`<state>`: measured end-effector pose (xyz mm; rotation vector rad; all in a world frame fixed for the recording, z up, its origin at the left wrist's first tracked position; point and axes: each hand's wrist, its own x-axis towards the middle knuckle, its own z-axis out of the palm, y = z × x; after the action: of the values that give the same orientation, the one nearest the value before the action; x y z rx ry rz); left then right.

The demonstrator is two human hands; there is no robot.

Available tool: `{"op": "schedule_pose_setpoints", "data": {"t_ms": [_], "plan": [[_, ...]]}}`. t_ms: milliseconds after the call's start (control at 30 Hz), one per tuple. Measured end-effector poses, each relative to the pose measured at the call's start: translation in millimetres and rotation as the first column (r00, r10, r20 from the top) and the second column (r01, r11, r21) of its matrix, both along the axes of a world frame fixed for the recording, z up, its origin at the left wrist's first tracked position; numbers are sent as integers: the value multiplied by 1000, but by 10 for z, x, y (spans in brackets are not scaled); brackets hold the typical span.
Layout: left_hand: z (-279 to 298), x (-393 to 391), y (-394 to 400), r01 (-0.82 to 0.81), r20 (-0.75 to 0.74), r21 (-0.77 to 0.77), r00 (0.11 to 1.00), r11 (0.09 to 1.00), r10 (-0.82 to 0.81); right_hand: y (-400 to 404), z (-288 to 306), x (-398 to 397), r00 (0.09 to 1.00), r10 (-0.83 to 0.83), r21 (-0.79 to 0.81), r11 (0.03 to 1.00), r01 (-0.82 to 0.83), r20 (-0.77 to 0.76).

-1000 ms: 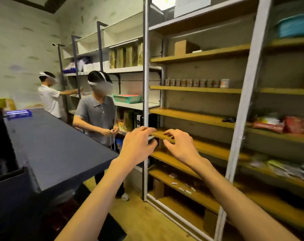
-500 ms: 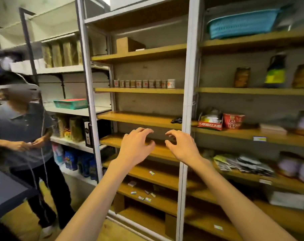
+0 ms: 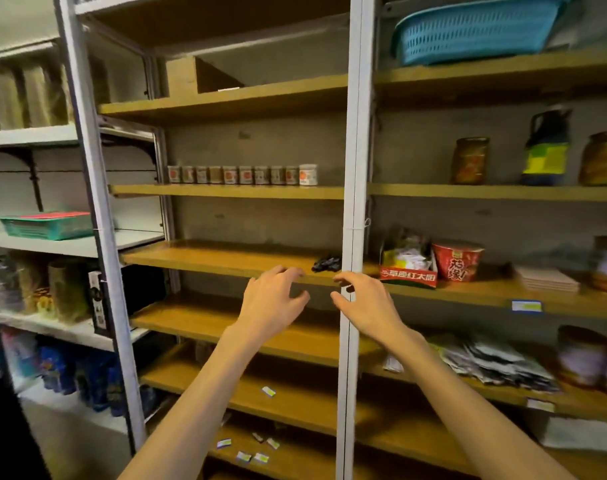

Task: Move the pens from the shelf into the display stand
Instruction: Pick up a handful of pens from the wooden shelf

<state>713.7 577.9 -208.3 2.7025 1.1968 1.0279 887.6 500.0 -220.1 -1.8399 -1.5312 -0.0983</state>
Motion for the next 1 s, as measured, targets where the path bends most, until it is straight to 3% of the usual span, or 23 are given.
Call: {"op": "schedule_pose_setpoints", "data": {"t_ms": [467,1000], "plan": [[-104,836,1906,147,14,-3,989,989,-147,1572,-48,657,998,-52,46,997,53,-33],[-508,1571,2970,163,-52,-27,985,986,-164,2096,-301,1084,996,-19,65,998,25,-86]]}}
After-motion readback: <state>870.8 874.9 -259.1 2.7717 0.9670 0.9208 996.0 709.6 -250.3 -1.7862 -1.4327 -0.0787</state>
